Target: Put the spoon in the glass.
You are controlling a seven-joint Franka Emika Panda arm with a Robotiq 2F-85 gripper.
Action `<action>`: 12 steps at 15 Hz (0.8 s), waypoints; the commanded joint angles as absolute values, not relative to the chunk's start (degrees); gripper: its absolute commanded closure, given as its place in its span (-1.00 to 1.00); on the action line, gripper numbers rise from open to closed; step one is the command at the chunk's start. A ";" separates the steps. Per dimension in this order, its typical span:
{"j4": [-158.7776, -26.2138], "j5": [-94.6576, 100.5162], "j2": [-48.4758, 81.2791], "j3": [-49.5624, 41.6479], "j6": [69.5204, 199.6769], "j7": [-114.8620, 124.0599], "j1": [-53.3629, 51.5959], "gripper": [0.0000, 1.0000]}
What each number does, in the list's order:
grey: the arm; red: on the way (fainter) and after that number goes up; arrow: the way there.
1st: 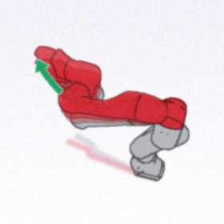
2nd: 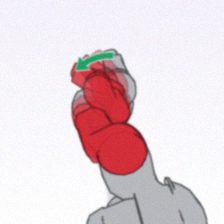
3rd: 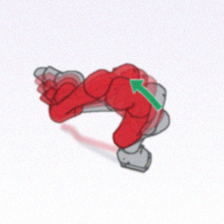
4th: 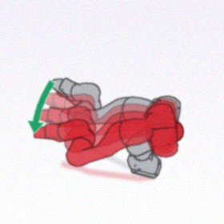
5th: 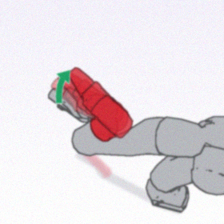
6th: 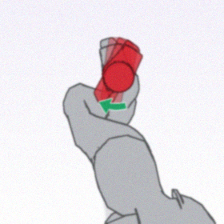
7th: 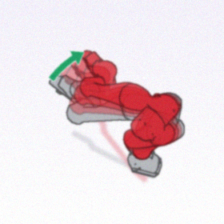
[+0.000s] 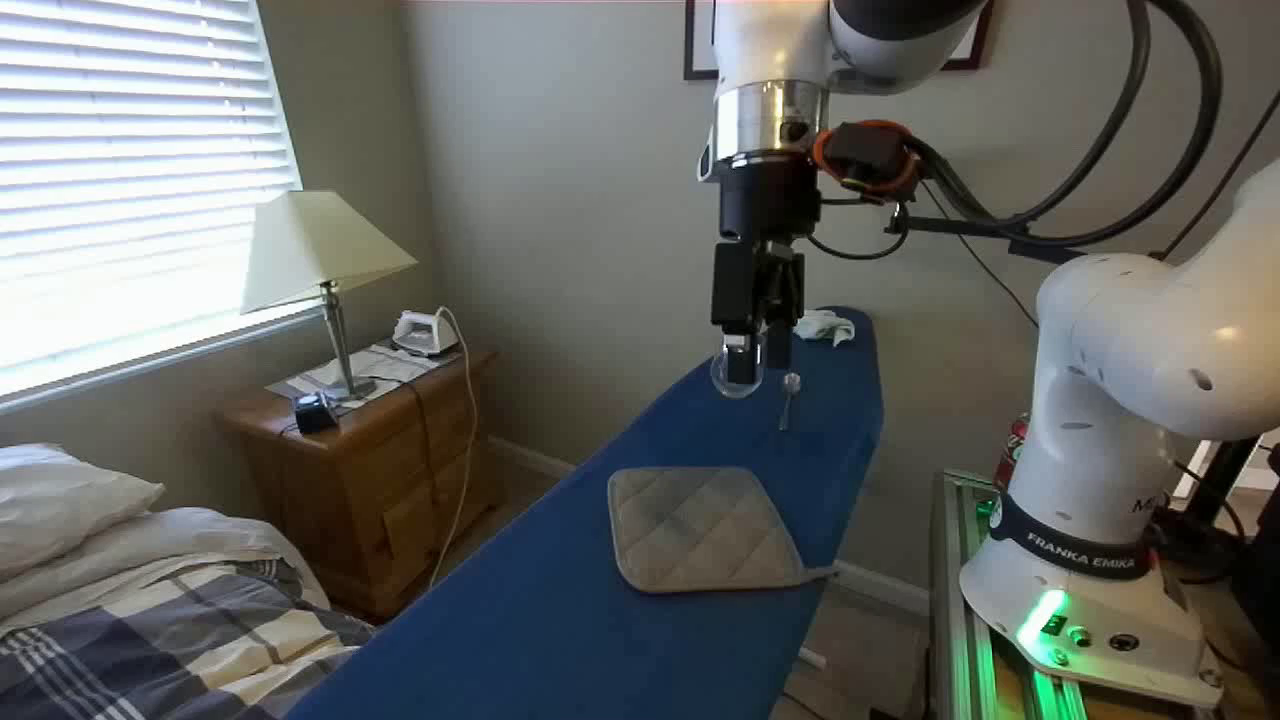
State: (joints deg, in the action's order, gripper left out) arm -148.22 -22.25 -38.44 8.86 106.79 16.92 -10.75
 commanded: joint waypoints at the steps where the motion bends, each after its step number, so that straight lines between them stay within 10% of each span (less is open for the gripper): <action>1: -148.09 -22.70 -38.51 9.63 106.46 16.47 -9.78 -1.00; 12: -149.35 -19.20 -44.24 4.72 99.39 15.24 -5.44 -1.00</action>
